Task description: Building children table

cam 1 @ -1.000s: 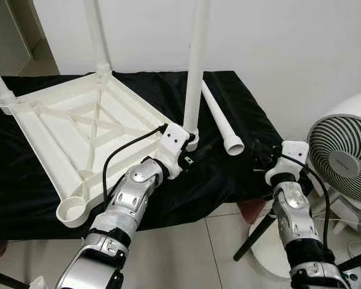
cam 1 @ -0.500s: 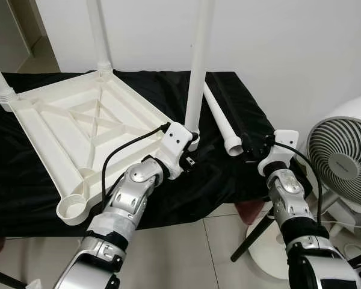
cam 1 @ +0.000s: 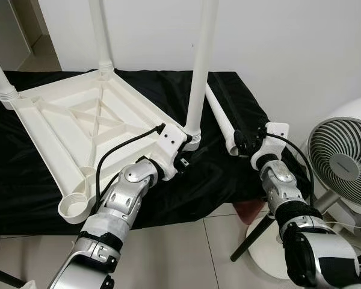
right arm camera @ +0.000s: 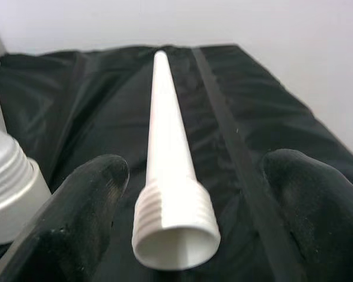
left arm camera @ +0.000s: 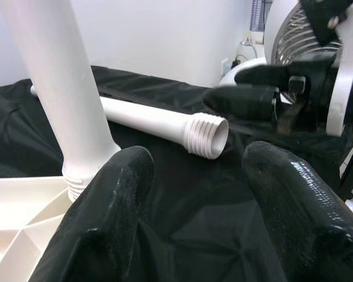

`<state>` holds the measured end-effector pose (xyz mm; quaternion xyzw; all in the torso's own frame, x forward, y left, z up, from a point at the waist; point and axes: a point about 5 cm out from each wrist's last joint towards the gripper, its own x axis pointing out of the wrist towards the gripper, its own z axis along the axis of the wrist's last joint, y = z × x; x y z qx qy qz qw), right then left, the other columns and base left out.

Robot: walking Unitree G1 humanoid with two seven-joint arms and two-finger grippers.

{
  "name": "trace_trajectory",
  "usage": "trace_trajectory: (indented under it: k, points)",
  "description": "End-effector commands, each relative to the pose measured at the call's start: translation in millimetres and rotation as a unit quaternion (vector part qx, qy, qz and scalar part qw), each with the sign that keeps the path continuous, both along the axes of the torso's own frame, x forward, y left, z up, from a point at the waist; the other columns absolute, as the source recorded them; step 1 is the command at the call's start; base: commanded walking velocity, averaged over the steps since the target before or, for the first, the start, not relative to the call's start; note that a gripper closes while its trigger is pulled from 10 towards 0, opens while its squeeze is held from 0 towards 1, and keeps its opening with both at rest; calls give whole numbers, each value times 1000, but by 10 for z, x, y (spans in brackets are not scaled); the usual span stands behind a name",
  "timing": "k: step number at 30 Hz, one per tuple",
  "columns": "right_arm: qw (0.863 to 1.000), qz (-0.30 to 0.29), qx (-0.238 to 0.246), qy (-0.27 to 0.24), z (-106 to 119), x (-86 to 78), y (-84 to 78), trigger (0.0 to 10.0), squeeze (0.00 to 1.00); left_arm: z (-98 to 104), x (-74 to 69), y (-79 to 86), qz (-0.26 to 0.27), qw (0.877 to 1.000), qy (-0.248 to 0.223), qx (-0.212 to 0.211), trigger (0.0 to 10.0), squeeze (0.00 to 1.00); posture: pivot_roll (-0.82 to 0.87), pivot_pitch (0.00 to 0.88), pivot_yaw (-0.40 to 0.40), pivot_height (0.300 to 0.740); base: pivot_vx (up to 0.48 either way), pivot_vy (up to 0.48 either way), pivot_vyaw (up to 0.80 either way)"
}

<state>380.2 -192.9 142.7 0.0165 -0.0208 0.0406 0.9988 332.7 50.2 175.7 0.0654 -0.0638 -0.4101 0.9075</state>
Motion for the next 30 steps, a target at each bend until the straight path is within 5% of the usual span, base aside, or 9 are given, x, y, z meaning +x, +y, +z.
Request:
trace_trajectory:
  k: [1,18,30]
  points:
    - [1000,0,-4,23,-10,32,-1,10000,0,-12,-19,-22,-15,1000,6,6,10000,0,4,0,-45,740,0,0,0]
    - [1000,9,-9,7,46,68,61,10000,0,-23,-64,2,-23,1000,16,9,10000,0,15,8,-56,740,0,0,0]
    - [998,33,-10,-44,298,127,55,10000,0,406,-123,4,-71,997,2,-29,10000,0,27,187,-69,740,0,0,0]
